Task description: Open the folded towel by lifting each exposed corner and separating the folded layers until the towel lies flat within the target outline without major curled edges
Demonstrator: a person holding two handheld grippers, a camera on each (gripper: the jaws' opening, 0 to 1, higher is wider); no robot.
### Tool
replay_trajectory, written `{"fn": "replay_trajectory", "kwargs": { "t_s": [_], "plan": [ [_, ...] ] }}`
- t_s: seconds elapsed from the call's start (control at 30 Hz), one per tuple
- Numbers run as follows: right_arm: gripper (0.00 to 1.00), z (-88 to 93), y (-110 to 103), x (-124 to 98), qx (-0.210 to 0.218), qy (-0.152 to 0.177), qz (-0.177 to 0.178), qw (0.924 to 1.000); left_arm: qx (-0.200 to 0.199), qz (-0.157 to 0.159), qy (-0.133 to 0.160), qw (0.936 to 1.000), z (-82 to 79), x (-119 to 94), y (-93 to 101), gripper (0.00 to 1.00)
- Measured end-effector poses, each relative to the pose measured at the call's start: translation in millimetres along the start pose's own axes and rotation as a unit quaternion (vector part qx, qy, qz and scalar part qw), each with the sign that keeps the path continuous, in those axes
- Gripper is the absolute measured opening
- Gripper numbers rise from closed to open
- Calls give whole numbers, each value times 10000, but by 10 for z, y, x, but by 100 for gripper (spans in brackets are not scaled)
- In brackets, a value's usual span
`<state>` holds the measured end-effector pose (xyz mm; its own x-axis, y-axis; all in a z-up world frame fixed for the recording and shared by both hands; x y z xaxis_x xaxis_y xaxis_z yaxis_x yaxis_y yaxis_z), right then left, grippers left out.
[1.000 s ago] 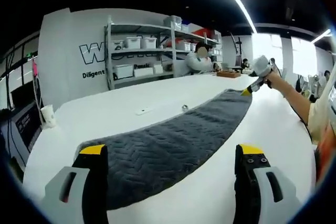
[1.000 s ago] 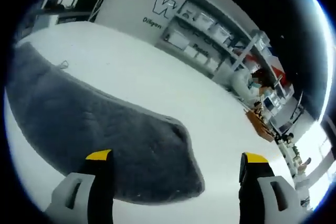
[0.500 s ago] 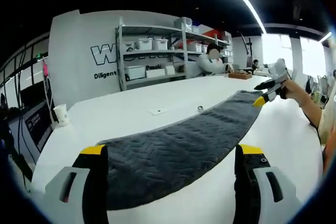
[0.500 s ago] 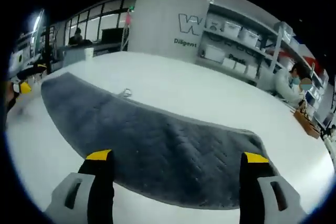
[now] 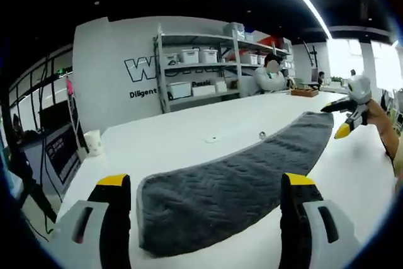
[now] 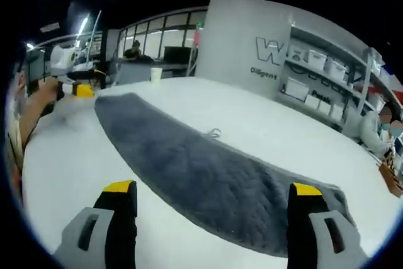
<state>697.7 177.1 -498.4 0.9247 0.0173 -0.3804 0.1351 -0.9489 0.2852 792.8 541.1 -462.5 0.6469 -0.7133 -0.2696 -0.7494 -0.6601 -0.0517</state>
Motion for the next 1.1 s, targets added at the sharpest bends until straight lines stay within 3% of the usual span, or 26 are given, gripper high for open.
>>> {"fn": "replay_trajectory", "kwargs": {
  "t_s": [0.1, 0.27, 0.43, 0.53, 0.67, 0.93, 1.1],
  "plan": [
    [99, 13, -78, -24, 5, 44, -154, 9999, 190, -29, -50, 9998, -13, 65, -196, 95],
    [99, 11, -149, -41, -58, 94, -327, 9994, -46, 163, -81, 9998, 0, 207, -423, 87],
    [99, -60, -225, -93, -32, 255, -463, 9986, 77, 66, -311, 9995, 40, 330, -655, 73],
    [99, -72, -248, -103, -43, 291, -499, 9983, 24, 0, -398, 9992, 95, 415, -835, 64],
    [98, -86, -278, -115, -65, 316, -541, 9980, -41, -115, -737, 9972, 313, 527, -1045, 53],
    [96, -95, -249, -120, -64, 349, -508, 9981, -389, -351, -679, 9963, 524, 568, -1219, 34],
    [95, -90, -233, -116, -50, 348, -491, 9982, -724, -257, -583, 9953, 608, 594, -1226, 34]
  ]
}}
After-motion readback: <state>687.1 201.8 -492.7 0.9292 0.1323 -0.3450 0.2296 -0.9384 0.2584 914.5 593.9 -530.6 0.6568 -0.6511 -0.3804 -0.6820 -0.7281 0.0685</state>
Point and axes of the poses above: the point that each gripper's makers call its tool centre point, and the gripper's own axes: x roughly forward along the fingers, y roughly to its right, z roughly out of its underside, the point moved 1 cm from there along -x, roughly backward along the fingers, and after that the axes turned 15 degrees about z, right-handed, at the moved point
